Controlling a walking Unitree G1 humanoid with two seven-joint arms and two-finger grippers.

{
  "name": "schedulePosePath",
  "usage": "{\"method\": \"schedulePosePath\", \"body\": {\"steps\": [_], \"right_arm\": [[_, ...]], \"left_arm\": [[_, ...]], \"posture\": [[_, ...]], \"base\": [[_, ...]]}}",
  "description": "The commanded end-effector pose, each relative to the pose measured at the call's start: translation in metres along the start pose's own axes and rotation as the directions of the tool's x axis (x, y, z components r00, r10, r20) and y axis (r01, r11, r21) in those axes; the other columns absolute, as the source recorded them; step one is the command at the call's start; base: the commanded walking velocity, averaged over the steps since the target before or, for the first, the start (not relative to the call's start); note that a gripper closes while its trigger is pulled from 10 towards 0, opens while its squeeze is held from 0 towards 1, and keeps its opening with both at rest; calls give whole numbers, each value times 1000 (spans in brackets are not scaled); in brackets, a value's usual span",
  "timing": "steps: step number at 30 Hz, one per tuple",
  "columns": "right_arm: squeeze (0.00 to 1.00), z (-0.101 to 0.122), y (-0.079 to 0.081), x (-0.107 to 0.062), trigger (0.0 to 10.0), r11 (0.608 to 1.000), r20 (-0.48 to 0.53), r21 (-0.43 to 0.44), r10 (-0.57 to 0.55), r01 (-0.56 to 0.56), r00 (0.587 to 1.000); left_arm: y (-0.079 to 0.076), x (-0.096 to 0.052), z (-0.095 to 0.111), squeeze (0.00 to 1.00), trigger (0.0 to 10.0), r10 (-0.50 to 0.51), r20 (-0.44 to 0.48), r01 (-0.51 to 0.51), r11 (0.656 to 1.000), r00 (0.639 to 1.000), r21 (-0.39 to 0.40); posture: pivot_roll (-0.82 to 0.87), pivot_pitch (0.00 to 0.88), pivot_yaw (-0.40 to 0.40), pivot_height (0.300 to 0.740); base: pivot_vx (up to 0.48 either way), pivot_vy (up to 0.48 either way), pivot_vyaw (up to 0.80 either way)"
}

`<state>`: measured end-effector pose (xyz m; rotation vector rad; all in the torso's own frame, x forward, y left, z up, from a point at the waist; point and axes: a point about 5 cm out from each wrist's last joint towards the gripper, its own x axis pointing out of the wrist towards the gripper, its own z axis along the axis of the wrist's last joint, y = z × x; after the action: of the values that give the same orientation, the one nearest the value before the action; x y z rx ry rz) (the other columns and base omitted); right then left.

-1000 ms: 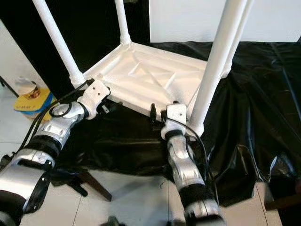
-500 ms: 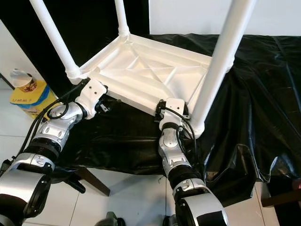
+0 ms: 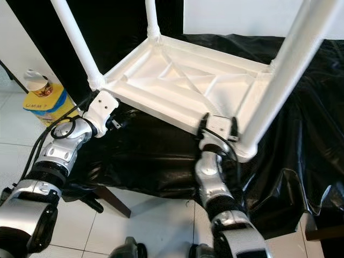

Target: Building children table

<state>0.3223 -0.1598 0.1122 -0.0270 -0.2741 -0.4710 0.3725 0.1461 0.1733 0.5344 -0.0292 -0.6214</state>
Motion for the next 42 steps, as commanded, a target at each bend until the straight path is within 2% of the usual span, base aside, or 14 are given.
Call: {"method": "schedulePosePath", "body": {"steps": [1, 4, 9, 14, 17, 20, 22, 23, 26, 28, 30, 35, 39, 42], "right_arm": [[0, -15, -38, -3, 10000, 991, -43, -49, -127, 125, 991], [0, -8, -80, 0, 10000, 980, 22, -94, -176, 177, 984], [0, -2, -108, 2, 10000, 973, 59, -138, -180, 187, 982], [0, 0, -117, 3, 10000, 970, 67, -153, -179, 187, 982], [0, 6, -106, 6, 10000, 985, 85, -146, -79, 91, 993], [0, 23, -66, 9, 10000, 988, 131, -94, 133, -122, 982], [0, 23, -66, 9, 10000, 988, 131, -94, 133, -122, 982], [0, 34, -47, 8, 10000, 973, 172, -88, 225, -212, 959], [0, 34, -47, 8, 10000, 973, 172, -88, 225, -212, 959], [0, 46, -29, 6, 10000, 945, 215, -147, 320, -293, 923], [0, 46, -29, 6, 10000, 945, 215, -147, 320, -293, 923], [0, 49, -28, 7, 10000, 912, 201, -153, 406, -381, 891], [0, 49, -28, 6, 10000, 903, 192, -152, 425, -401, 885], [0, 45, -23, 3, 10000, 885, 162, -145, 463, -443, 872]], "left_arm": [[5, -2, -6, 0, 10000, 219, -22, -219, 976, 976, -4], [-5, -4, -10, 0, 10000, 204, -23, -204, 979, 979, -18], [-12, -8, -13, 0, 10000, 194, -25, -195, 981, 981, -27], [-15, -9, -14, 0, 10000, 190, -26, -191, 981, 981, -30], [-22, -12, -17, 0, 10000, 181, -32, -182, 982, 983, -42], [-34, -18, -21, 0, 10000, 159, -35, -162, 984, 987, -74], [-34, -18, -21, 0, 10000, 159, -35, -162, 984, 987, -74], [-40, -24, -19, 0, 10000, 124, -9, -125, 989, 992, -80], [-40, -24, -19, 0, 10000, 124, -9, -125, 989, 992, -80], [-49, -46, -7, 0, 10000, 30, 103, -23, 997, 994, -69], [-49, -46, -7, 0, 10000, 30, 103, -23, 997, 994, -69], [-38, -89, 9, 0, 10000, -35, 203, 52, 995, 979, -80], [-33, -95, 10, 0, 10000, -32, 197, 49, 995, 980, -83], [-10, -108, 6, 0, 10000, 51, 159, -38, 996, 986, -81]], "posture": [[24, 138, 30, 740], [16, 131, 25, 740], [17, 121, 20, 740], [17, 121, 20, 740], [14, 116, 25, 740], [24, 100, 22, 740], [24, 100, 22, 740], [30, 99, 15, 740], [30, 99, 15, 740], [39, 87, 2, 740], [39, 87, 2, 740], [56, 64, -15, 740], [56, 64, -15, 740], [90, 51, -22, 740]], "base": [[0, 0, 0], [0, 0, 0], [0, 0, 0], [0, 0, 0], [0, 0, 0], [0, 0, 0], [0, 0, 0], [0, 0, 0], [0, 0, 0], [0, 0, 0], [0, 0, 0], [0, 0, 0], [0, 0, 0], [0, 0, 0]]}}
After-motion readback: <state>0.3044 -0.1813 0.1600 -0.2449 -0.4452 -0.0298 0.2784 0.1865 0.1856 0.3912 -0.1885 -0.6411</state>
